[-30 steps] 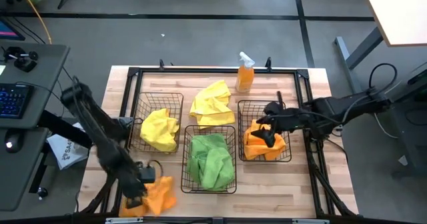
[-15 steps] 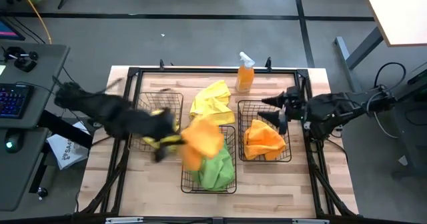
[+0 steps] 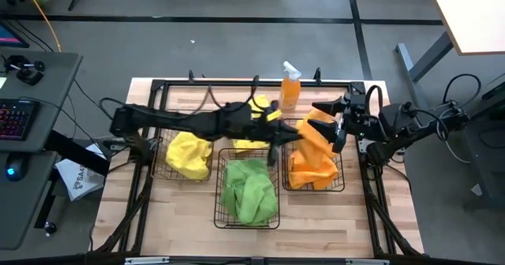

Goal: Sort microfiber towel by color & place in baskets
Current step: Put the orange towel into the right wire basket

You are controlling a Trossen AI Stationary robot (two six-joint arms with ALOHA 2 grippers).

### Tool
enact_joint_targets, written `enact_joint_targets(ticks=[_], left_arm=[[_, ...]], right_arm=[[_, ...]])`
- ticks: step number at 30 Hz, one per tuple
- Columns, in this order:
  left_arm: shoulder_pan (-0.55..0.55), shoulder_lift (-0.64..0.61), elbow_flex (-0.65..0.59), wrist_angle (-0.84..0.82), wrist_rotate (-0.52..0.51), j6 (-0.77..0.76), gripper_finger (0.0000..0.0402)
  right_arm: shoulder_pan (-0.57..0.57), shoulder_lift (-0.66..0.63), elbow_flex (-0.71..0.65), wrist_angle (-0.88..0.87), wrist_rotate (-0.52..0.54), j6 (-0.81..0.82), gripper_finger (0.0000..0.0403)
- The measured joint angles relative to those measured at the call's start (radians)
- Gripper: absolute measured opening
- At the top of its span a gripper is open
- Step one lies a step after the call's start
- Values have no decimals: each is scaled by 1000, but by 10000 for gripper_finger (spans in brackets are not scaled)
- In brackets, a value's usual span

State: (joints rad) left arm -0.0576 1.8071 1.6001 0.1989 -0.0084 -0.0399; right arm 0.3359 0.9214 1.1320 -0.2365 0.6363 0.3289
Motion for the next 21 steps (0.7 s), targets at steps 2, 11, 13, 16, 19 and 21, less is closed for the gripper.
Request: enact_joint_targets(ticks=[2, 11, 13, 16, 19, 21], left_arm=[[10, 54, 0, 63, -1, 4, 0], [20, 206, -2, 31, -2, -50, 5], [20, 219, -2, 23, -3, -53, 18], [20, 224, -2, 8, -4, -52, 54], [20, 224, -2, -34, -2, -53, 103], [19, 216, -2, -80, 2, -58, 137]], right_arm=[[0, -2, 0, 1, 0, -17, 309], [0, -10, 0, 15, 1, -35, 309], [0, -13, 0, 19, 3, -43, 309], [-2, -14, 0, 24, 14, -48, 309], [-2, -14, 0, 24, 17, -54, 309], [-2, -14, 0, 24, 25, -54, 309]])
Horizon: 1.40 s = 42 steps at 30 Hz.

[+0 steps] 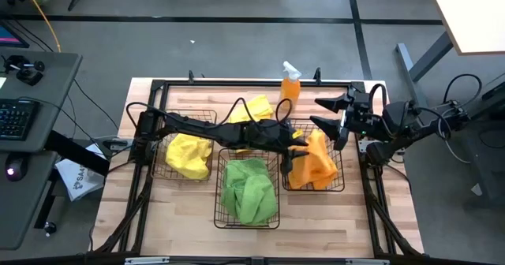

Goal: Sort microfiber towel by color & place in baskets
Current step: Put the orange towel into the right wire basket, then put the yellow towel into the left wire basket

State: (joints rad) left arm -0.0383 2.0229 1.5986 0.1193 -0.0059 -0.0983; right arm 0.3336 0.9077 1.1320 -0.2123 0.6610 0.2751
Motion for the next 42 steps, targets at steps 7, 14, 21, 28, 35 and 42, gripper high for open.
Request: enact_joint_targets(ticks=[7, 14, 21, 28, 35, 42], left_arm=[[7, -102, 95, -438, 2, 29, 209], [78, -297, 109, -944, -90, 44, 213], [132, -667, -220, -866, -149, -157, 213], [112, -1009, -450, -743, -278, -232, 213], [113, -1167, -472, -721, -424, -79, 213], [137, -1216, -472, -689, -452, 84, 213]], right_arm=[[0, 2, 0, 0, 114, 21, 309], [-76, 51, 0, -75, 182, 169, 309], [-293, 219, 0, -78, -147, 307, 309], [-506, 494, 0, -22, -459, 359, 309], [-641, 774, 0, 90, -602, 441, 309], [-668, 948, 0, 178, -674, 443, 309]])
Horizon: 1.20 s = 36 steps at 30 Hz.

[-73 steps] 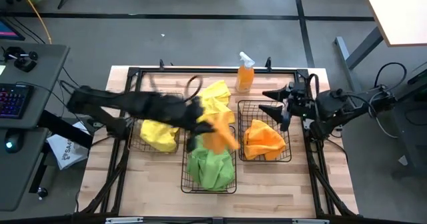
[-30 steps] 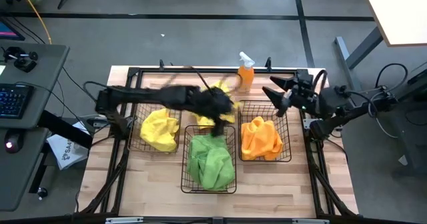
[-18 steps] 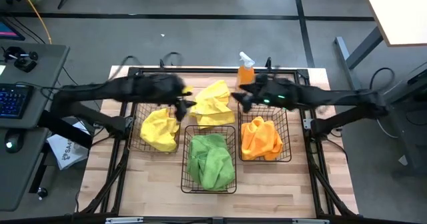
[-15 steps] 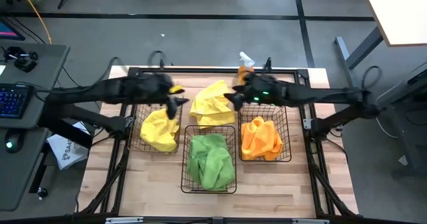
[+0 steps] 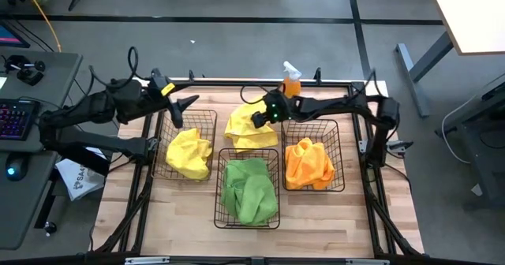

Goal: Sort microfiber towel by color & place in baskets
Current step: Put the yellow towel into the left wire basket

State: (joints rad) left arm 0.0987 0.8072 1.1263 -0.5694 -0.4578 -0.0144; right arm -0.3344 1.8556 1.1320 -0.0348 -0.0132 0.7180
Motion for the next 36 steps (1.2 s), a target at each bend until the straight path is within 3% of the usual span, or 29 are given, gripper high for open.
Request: enact_joint_targets(ticks=[7, 15, 21, 29, 36], left_arm=[[35, 7, 0, -1, 1, 104, 213], [55, 8, 0, 64, 2, 98, 213], [54, 7, 10, 180, 2, 97, 213], [54, 8, 10, 246, 2, 97, 213], [54, 8, 10, 318, 2, 97, 213]], right_arm=[[0, 65, 1, 13, 14, -12, 309], [21, 90, 6, 30, 11, -124, 296], [23, 100, 35, -44, 20, -182, 212], [36, 99, 193, -175, 11, -339, 22], [49, 74, 417, -347, -40, -504, 4]])
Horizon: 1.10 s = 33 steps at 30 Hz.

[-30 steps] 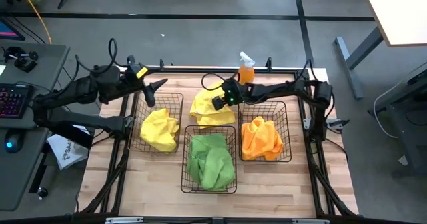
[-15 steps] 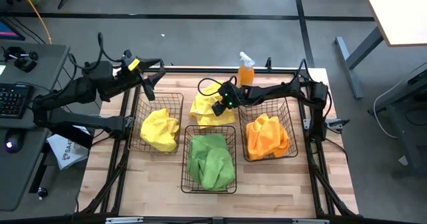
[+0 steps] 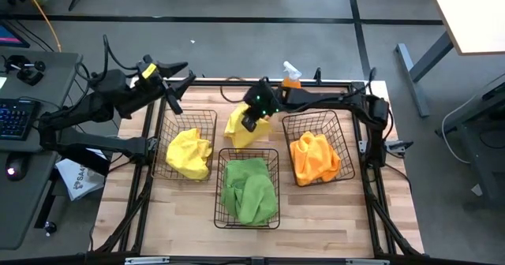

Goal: Sort microfiber towel by color & place in baskets
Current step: Put the yellow towel into the left wire basket

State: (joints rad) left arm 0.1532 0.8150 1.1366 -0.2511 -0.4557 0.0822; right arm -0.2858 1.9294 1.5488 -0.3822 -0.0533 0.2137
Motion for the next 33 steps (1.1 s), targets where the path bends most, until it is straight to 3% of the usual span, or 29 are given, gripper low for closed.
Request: enact_joint_targets(ticks=[5, 11, 19, 22, 33], left_arm=[[0, 0, 0, 5, 0, 0, 213], [-1, 0, 0, -12, 1, -7, 213], [-6, 104, 1, -19, 114, -30, 213], [-5, 126, -1, -16, 124, -109, 216], [28, 107, 1, -117, 577, -415, 230]], right_arm=[[13, -65, 189, -33, -9, -110, 2], [42, -73, 419, 32, -97, -187, 1], [97, -72, 542, 13, -143, -249, 1], [114, -72, 564, -48, -145, -269, 0], [132, -71, 652, -170, -146, -352, 0]])
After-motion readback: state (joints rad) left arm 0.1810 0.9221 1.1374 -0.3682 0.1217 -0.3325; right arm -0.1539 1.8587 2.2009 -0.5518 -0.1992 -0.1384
